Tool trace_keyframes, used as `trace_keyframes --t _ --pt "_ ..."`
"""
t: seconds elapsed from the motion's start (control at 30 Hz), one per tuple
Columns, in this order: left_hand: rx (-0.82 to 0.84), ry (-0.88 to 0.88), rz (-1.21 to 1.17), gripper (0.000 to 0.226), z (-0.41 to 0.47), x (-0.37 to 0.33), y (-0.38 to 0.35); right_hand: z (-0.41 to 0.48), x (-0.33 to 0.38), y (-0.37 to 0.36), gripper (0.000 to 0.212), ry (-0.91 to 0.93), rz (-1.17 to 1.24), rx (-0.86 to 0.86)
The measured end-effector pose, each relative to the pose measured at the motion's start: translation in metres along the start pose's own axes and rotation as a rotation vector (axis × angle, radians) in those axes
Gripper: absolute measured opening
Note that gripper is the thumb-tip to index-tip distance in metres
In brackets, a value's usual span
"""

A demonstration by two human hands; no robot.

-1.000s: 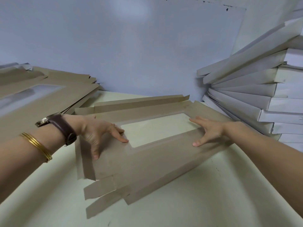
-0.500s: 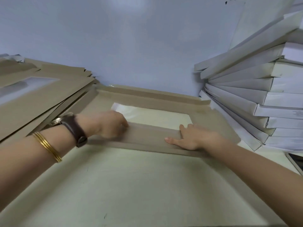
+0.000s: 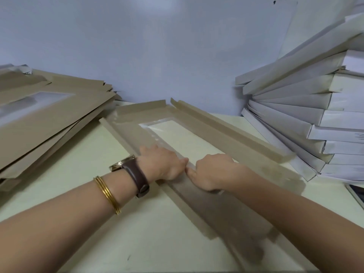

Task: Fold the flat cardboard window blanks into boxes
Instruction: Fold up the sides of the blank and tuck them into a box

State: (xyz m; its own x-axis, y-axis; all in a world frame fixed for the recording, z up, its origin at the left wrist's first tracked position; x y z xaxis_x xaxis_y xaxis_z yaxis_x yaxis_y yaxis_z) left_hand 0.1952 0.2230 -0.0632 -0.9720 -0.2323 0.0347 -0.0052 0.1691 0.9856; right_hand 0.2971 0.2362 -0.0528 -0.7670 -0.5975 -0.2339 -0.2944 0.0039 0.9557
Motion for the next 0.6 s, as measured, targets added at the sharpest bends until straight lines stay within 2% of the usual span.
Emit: trace_keyframes --t 0.13,0.3,0.43,0.6 --pt "-0.010 0.023 -0.007 0.078 0.009 0.007 -0.001 -0.007 -0.003 0.002 0.052 0.067 0.157 0.041" --pt "-0.032 0.023 -0.004 0.092 0.025 0.018 -0.006 -0.010 -0.019 -0.002 0.043 0.168 0.235 0.061" --pt "-0.046 0.021 -0.041 0.089 0.036 0.022 -0.009 -0.009 -0.059 -0.023 0.065 0.046 0.215 0.064" --pt "-0.115 0.002 -0.087 0.084 0.044 0.022 -0.009 -0.014 -0.082 -0.051 0.072 -0.040 0.312 0.120"
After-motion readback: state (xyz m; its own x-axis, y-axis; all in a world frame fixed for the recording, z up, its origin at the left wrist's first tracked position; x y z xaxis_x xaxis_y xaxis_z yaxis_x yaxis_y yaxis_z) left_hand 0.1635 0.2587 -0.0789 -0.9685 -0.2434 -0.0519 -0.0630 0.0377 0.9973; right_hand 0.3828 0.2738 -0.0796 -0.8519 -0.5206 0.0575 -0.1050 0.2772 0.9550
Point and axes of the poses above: each hand's wrist, its own z-axis towards the middle knuckle, its own y-axis out of the back of the hand, x = y × z, the point moved 10 cm from there along z, towards the middle knuckle
